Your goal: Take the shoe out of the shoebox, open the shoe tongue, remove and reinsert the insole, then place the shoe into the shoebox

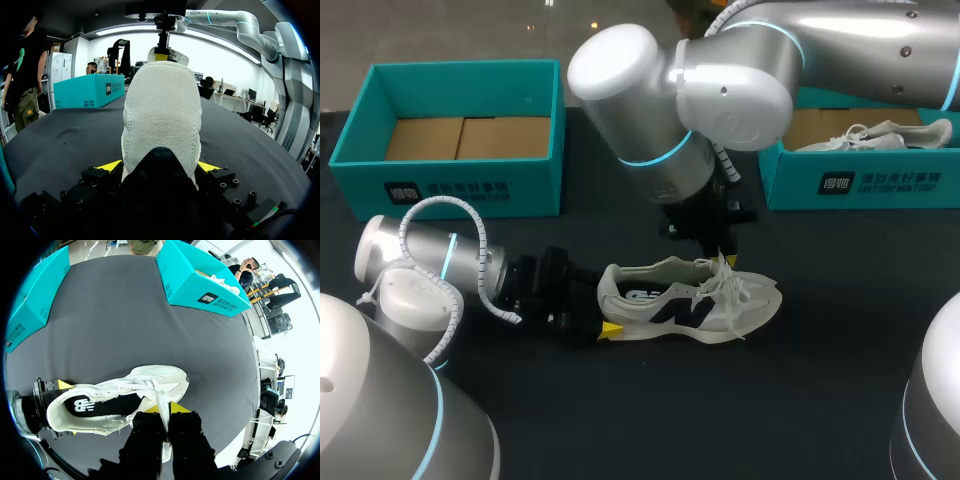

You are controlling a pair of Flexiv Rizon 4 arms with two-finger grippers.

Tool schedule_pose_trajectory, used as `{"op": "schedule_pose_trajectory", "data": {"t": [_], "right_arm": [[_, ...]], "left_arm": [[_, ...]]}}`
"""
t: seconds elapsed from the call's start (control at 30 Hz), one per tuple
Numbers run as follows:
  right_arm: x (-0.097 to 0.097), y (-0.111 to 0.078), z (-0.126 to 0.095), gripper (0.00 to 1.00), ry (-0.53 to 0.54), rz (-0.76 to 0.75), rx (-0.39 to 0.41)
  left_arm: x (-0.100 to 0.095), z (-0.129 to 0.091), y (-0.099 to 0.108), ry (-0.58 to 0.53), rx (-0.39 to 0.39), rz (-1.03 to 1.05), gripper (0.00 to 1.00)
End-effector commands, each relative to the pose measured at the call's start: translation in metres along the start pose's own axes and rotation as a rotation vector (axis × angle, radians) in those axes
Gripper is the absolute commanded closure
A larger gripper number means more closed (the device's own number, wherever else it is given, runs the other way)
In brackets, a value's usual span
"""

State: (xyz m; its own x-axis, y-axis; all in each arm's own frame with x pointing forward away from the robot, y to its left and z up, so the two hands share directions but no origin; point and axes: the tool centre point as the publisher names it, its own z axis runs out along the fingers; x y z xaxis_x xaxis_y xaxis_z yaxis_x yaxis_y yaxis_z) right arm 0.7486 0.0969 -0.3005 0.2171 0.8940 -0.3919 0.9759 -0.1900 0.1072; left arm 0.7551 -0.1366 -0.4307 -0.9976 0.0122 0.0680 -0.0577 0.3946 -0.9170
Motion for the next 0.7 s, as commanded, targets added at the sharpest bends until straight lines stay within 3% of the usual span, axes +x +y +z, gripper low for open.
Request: {"op": "schedule_pose_trajectory", "data": {"t": [0.03,0.23,0.4,0.5,0.7], "right_arm": [[-0.016,0.004,0.004,1.0,0.085,0.14,0.035],[-0.022,0.008,0.006,0.98,0.104,0.148,0.079],[-0.019,0.007,-0.001,0.63,0.107,0.14,0.075],[-0.014,0.003,-0.008,0.53,0.106,0.133,0.062],[-0.001,-0.006,-0.021,0.53,0.098,0.115,0.041]], "left_arm": [[0.0,0.001,0.002,0.0,-0.003,-0.001,1.0],[0.0,0.001,0.002,0.0,-0.003,-0.001,1.0],[0.0,0.001,0.002,0.0,-0.003,-0.001,1.0],[0.0,0.001,0.002,0.0,-0.003,-0.001,1.0],[0.0,0.001,0.002,0.0,-0.003,-0.001,1.0]]}}
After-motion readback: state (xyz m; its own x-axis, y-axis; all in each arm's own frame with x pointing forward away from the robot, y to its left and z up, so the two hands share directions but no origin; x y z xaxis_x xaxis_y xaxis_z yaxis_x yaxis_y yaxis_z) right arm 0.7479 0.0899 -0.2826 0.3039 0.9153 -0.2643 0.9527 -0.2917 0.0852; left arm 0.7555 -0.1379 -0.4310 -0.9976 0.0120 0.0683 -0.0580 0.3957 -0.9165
